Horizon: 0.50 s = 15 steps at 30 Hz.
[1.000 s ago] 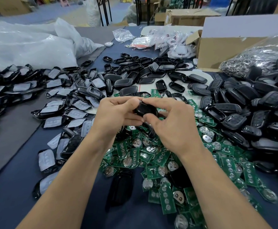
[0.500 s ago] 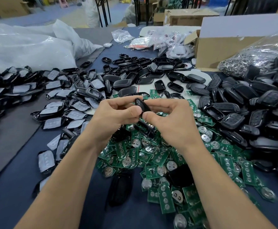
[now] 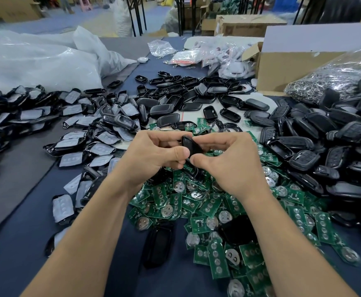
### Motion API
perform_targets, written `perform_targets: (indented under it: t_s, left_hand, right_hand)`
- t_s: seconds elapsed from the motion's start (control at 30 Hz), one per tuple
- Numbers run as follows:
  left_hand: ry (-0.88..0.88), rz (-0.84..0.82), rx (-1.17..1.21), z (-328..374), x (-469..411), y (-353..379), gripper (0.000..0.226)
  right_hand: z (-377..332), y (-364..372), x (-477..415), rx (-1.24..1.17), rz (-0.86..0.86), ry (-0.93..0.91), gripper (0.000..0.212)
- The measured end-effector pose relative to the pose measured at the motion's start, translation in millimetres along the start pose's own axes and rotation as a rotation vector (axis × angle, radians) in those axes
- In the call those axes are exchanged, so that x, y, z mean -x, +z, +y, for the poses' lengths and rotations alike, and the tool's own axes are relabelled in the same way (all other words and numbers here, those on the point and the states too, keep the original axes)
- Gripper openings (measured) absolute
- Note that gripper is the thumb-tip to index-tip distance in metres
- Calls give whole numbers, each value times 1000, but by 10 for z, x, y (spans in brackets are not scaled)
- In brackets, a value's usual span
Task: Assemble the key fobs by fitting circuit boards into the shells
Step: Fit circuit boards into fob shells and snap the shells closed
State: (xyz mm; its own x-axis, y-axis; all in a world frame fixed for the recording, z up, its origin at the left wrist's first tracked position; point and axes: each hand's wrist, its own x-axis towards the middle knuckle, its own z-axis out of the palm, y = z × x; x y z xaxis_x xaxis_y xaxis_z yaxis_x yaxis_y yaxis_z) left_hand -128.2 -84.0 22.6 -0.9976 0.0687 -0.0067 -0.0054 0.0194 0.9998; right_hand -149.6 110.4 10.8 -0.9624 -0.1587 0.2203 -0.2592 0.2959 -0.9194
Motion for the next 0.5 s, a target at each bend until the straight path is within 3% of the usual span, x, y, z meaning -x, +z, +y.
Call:
perform_targets:
  t_s: [0.13, 0.33, 0.4, 0.5]
  left_hand:
    - [-7, 89, -45, -4, -13, 24, 13]
    - [-60, 246, -63, -56, -31, 89, 10]
    - [-41, 261, -64, -54, -28, 101, 10]
    - [6, 279, -60, -32, -17, 120, 12]
  right_hand:
    - [-51, 98, 77, 139, 61, -61, 36]
    - [-43, 215, 92, 324, 81, -192, 40]
    - [-33, 208, 69, 271, 78, -143, 36]
    - [-11, 162, -4, -13, 68, 18, 22]
